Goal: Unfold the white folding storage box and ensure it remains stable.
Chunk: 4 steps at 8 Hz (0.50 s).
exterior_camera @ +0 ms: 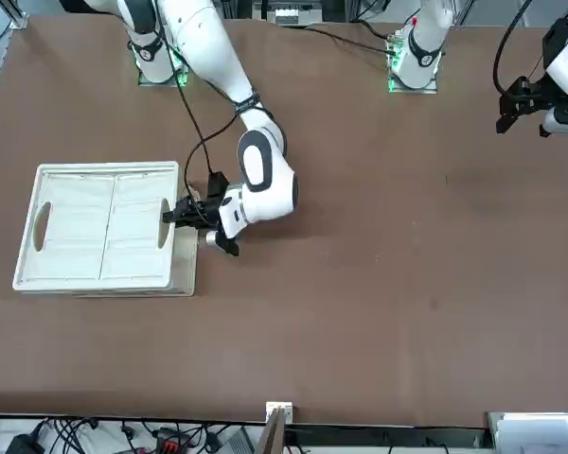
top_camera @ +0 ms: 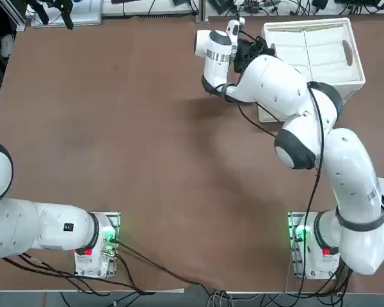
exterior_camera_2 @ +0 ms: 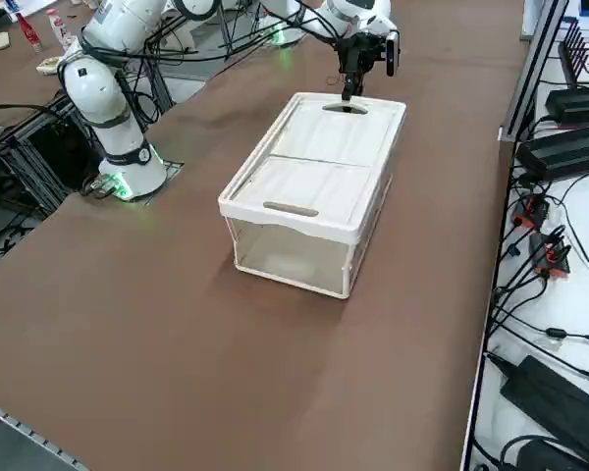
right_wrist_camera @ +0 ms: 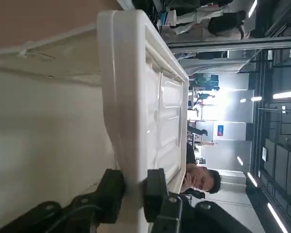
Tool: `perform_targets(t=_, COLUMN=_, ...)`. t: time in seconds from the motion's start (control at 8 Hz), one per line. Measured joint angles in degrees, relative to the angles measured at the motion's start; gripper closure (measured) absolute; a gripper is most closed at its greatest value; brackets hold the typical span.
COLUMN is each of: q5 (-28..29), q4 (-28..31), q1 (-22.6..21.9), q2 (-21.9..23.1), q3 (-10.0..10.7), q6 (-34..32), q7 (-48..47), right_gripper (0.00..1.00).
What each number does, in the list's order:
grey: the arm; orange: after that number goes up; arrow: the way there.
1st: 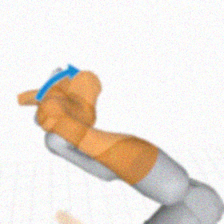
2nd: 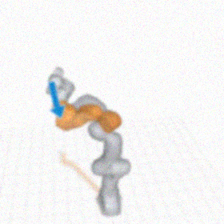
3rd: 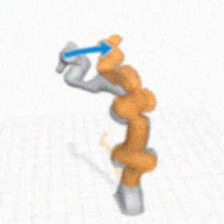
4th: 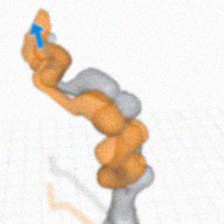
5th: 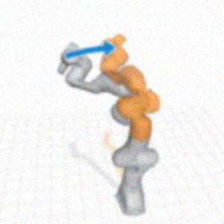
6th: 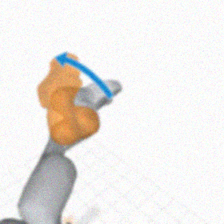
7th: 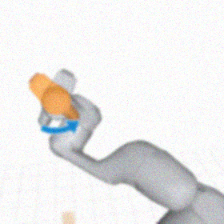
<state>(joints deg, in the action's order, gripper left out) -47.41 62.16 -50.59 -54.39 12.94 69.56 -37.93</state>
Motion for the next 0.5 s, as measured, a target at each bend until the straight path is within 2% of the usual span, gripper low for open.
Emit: perform_targets(t=0.5, q5=0.0, q4=0.0, q1=0.0, q2=0.0, q3=0.0, q6=-0.1, q7=0.3, right_gripper=0.74)
